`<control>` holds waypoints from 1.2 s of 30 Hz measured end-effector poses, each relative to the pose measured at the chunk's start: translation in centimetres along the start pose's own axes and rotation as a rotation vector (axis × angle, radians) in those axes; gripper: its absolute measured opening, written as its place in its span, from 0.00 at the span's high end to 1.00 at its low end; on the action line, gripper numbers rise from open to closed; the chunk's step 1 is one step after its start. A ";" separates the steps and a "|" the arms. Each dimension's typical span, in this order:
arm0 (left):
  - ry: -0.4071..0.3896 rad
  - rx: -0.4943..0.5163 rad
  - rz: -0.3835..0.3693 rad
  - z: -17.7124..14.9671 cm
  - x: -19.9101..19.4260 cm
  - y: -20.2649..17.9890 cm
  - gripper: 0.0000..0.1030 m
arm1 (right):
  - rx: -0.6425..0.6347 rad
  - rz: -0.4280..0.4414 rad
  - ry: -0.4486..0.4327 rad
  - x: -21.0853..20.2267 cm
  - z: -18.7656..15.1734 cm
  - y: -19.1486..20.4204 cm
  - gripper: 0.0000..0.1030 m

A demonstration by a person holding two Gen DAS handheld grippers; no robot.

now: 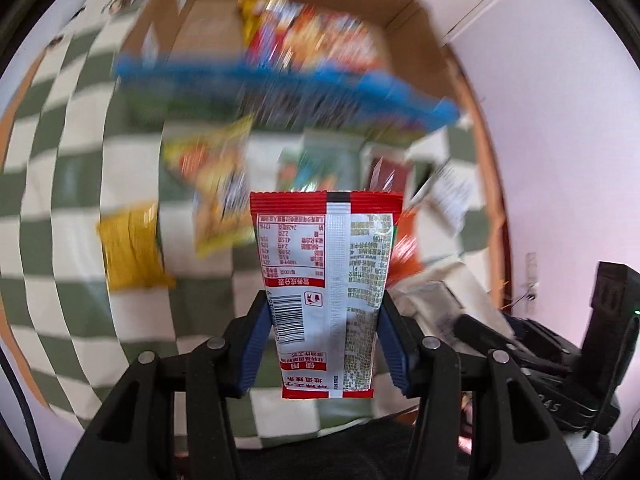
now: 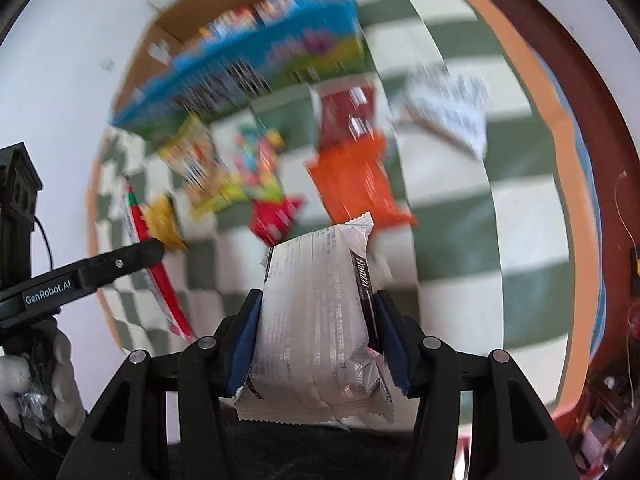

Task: Organize snacks
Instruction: 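Lower both held packs into the box and open both tools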

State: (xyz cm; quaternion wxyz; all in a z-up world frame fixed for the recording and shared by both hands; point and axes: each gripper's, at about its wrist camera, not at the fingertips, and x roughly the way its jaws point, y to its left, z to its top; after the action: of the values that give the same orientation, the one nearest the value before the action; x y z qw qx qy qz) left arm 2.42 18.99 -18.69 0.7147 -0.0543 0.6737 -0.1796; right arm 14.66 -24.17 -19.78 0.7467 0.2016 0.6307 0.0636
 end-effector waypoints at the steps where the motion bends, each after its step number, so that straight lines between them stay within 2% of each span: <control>1: -0.016 0.003 -0.013 1.2 -0.7 -0.5 0.53 | -0.005 0.015 -0.025 -0.6 1.3 0.5 0.44; 3: -0.060 0.008 -0.048 4.3 -2.7 -1.3 0.53 | -0.019 0.051 -0.095 -2.9 4.3 2.1 0.44; 5: -0.097 0.016 -0.053 7.0 -4.6 -1.6 0.53 | -0.045 0.072 -0.167 -4.5 7.6 4.0 0.44; 8: -0.148 0.024 -0.020 12.4 -6.3 -1.7 0.53 | -0.085 0.070 -0.254 -5.7 12.1 6.4 0.44; 11: -0.169 0.004 0.031 17.1 -6.3 -0.7 0.52 | -0.117 0.027 -0.325 -4.9 17.0 8.5 0.44; 13: -0.166 -0.006 0.063 19.8 -5.5 0.2 0.51 | -0.124 0.003 -0.336 -3.7 19.3 9.1 0.44; 16: -0.089 -0.014 0.124 23.1 -2.8 1.6 0.44 | -0.125 -0.026 -0.295 -0.5 22.4 9.5 0.43; 18: -0.052 -0.038 0.125 24.7 -0.6 2.8 0.41 | -0.100 -0.050 -0.223 2.3 24.4 9.2 0.36; 19: -0.045 -0.045 0.126 25.4 0.5 3.1 0.34 | -0.096 -0.071 -0.192 3.5 25.2 9.1 0.25; 20: -0.040 -0.050 0.135 25.8 1.4 3.5 0.31 | -0.100 -0.090 -0.179 4.4 25.6 9.1 0.16; 22: -0.037 -0.041 0.161 26.3 2.8 3.8 0.19 | -0.115 -0.126 -0.173 5.5 26.1 9.3 0.14; 24: -0.032 -0.035 0.171 26.2 3.8 3.9 0.15 | -0.130 -0.148 -0.152 6.5 26.5 9.5 0.13; 26: -0.025 -0.032 0.167 25.6 4.5 3.8 0.13 | -0.140 -0.167 -0.148 6.8 26.7 9.6 0.10; 30: -0.044 -0.042 0.164 24.6 4.9 4.2 0.12 | -0.148 -0.186 -0.149 6.6 26.5 9.7 0.09; 36: -0.150 -0.069 0.195 21.3 3.7 4.6 0.12 | -0.157 -0.238 -0.175 5.8 25.3 9.4 0.09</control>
State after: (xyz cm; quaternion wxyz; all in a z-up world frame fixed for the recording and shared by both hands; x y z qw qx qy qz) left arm 24.26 18.61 -21.81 0.7751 -0.0262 0.6261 -0.0815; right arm 41.77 -19.15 -18.37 0.8145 0.0711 0.5757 0.0062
